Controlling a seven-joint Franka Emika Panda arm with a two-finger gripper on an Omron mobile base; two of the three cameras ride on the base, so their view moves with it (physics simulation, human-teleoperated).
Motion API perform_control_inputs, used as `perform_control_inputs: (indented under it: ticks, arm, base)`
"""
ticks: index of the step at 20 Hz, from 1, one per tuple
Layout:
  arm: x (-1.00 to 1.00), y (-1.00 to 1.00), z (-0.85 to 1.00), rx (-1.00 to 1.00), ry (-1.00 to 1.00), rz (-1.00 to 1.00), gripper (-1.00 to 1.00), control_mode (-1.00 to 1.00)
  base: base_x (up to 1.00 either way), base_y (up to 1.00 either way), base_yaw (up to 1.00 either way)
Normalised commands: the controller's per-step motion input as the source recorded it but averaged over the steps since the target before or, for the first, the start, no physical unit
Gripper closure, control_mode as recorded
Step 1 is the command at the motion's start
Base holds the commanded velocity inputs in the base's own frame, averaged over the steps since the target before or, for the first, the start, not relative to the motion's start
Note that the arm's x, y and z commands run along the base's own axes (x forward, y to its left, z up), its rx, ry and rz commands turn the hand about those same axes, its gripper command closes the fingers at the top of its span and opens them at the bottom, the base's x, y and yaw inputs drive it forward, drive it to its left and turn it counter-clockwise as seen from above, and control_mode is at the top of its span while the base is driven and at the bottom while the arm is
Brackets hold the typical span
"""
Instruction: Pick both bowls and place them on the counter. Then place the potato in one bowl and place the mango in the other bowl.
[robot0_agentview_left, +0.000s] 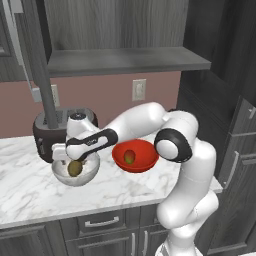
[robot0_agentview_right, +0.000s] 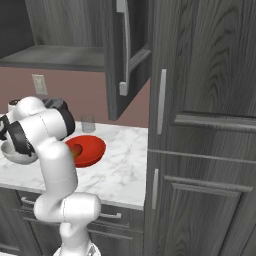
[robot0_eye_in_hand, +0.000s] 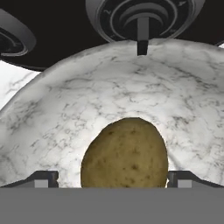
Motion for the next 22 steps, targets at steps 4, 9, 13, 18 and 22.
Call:
perform_control_inputs:
  ticks: [4, 9, 13, 18, 22]
  arm:
    - [-0.07, -0.05, 0.17, 0.0, 0.0, 0.0, -1.0, -1.0]
    - [-0.13, -0.12, 0.31, 0.0, 0.0, 0.03, -1.0, -1.0]
    - [-0.32, -0.24, 0.32, 0.0, 0.0, 0.05, -1.0, -1.0]
    - [-0.4, -0.32, 0.31, 0.0, -0.02, 0.07, -1.0, -1.0]
    - [-0.47, -0.39, 0.34, 0.0, -0.02, 0.08, -1.0, -1.0]
  base:
    - [0.0, 0.0, 0.0]
    - [0.0, 0.0, 0.0]
    - [0.0, 0.0, 0.0]
    - [0.0, 0.0, 0.0]
    - [0.0, 0.0, 0.0]
